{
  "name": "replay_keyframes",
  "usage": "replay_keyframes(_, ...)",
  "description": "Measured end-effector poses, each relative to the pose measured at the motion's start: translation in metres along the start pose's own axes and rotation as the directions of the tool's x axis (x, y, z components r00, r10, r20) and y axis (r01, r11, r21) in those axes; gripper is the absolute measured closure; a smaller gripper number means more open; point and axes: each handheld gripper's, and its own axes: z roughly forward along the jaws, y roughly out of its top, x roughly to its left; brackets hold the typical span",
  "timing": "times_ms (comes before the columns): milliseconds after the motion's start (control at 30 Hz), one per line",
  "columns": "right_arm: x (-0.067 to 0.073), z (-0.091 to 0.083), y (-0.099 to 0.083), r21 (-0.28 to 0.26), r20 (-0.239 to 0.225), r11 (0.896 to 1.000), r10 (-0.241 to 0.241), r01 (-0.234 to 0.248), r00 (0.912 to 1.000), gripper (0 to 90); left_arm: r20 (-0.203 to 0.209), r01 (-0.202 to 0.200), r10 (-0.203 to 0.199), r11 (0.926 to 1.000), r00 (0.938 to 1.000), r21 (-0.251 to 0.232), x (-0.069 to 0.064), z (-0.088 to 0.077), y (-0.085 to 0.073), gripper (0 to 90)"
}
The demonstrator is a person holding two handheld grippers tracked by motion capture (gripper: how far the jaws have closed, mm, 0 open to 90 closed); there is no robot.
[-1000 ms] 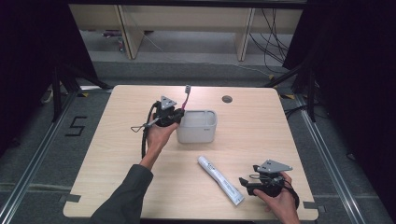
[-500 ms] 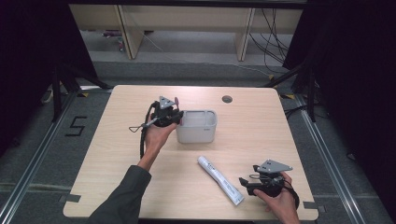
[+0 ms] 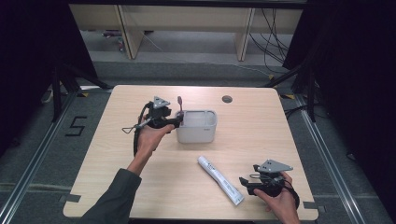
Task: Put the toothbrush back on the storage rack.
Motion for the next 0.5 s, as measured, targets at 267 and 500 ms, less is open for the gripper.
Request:
replay_keyframes(267, 0.001, 0.0, 0.0, 0.003, -0.004, 1.0, 0.005, -0.005, 1.0, 24.7, 0.0, 0.015, -0.015, 0.9998, 0.9999, 0.009, 0.007, -0.014, -0.009, 37.4)
replay_keyframes(500, 0.0, 0.0, 0.0, -0.003, 0.002, 1.0, 0.001, -0.001, 1.0, 24.8, 0.002, 0.04, -0.04, 0.9992, 0.9992, 0.006, 0.018, -0.029, -0.028, 35.7)
